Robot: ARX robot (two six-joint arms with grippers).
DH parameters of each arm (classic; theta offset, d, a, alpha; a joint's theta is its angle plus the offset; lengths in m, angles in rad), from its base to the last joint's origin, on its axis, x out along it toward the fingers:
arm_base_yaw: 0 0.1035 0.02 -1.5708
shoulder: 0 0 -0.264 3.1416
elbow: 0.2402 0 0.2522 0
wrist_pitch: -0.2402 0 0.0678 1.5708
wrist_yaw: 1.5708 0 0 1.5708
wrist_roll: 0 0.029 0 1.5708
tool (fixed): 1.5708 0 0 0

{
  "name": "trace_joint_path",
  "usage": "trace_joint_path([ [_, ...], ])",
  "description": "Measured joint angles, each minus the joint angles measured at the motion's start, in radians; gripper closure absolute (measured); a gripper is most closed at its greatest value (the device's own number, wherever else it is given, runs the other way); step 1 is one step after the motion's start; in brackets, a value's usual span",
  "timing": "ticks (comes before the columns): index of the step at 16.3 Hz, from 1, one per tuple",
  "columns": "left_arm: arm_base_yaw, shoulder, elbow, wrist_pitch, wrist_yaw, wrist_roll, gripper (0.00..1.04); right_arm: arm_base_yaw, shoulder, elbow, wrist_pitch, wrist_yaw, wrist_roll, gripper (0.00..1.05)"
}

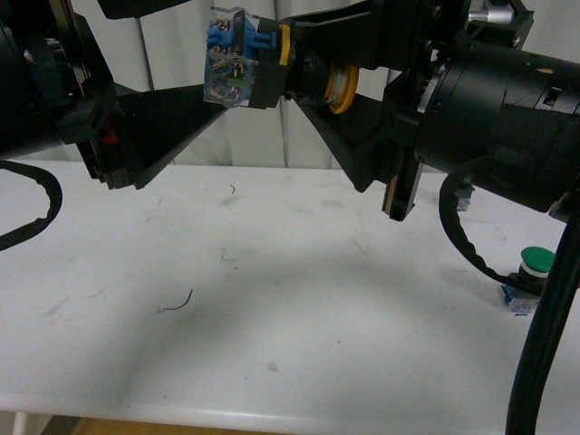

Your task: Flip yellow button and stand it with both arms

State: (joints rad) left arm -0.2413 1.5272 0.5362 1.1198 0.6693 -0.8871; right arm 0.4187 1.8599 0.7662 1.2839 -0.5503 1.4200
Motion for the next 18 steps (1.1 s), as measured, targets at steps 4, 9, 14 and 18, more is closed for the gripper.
trace_joint_path([
  [4, 0.008, 0.000, 0.000, -0.021, -0.007, 0.002, 0.07, -0.002, 0.000, -0.001, 0.000, 0.000, -0.001, 0.71],
  [9, 0.192, 0.013, 0.006, -0.084, 0.031, 0.007, 0.07, -0.068, 0.000, 0.003, -0.001, -0.004, 0.000, 0.71],
  [14, 0.394, -0.199, -0.048, -0.334, 0.104, 0.231, 0.07, -0.100, 0.000, 0.018, 0.000, -0.007, 0.001, 0.71],
  [18, 0.570, -0.607, -0.118, -0.801, 0.091, 0.700, 0.07, -0.111, 0.002, 0.035, 0.000, -0.011, 0.002, 0.71],
])
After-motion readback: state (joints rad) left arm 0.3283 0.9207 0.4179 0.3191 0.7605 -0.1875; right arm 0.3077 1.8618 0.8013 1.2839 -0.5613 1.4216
